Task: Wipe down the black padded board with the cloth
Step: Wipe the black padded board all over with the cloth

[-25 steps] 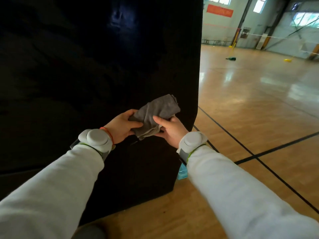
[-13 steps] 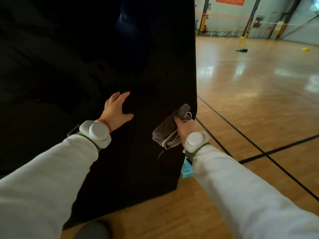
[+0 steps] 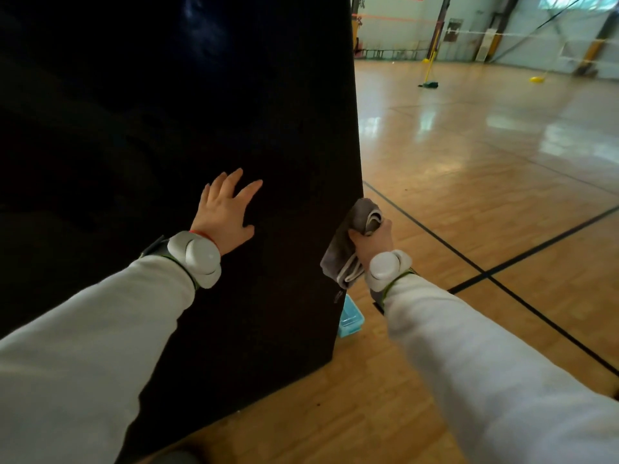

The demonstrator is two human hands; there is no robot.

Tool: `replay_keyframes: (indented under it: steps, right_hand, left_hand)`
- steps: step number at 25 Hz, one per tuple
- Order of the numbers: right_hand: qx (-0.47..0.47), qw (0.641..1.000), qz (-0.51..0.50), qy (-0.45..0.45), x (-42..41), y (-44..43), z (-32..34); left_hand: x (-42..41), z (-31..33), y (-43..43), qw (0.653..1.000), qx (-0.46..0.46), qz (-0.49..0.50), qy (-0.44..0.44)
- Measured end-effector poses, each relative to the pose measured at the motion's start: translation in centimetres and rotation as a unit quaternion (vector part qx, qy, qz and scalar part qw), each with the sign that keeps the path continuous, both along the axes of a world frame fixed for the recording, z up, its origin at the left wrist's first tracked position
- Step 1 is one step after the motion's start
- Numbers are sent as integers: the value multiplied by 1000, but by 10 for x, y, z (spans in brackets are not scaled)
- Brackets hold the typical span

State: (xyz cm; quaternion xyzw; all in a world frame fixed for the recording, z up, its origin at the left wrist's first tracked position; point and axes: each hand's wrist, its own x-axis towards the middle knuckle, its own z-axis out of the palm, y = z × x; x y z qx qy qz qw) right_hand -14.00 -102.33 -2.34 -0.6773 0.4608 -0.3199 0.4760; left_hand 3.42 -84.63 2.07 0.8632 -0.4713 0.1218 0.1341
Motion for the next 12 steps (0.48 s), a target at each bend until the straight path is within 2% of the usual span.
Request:
replay_keyframes:
  steps: [5, 8, 12]
  right_hand:
    - [35, 999, 11, 20, 8, -49, -26]
    - [11, 998, 52, 31, 11, -79, -35]
    - [-65, 995, 67, 46, 14, -122, -50]
  left_hand:
    - [-7, -26, -52, 999, 39, -7, -15]
    - [-18, -43, -82, 999, 20, 10, -34]
    - [-29, -71, -121, 996, 18, 27, -81]
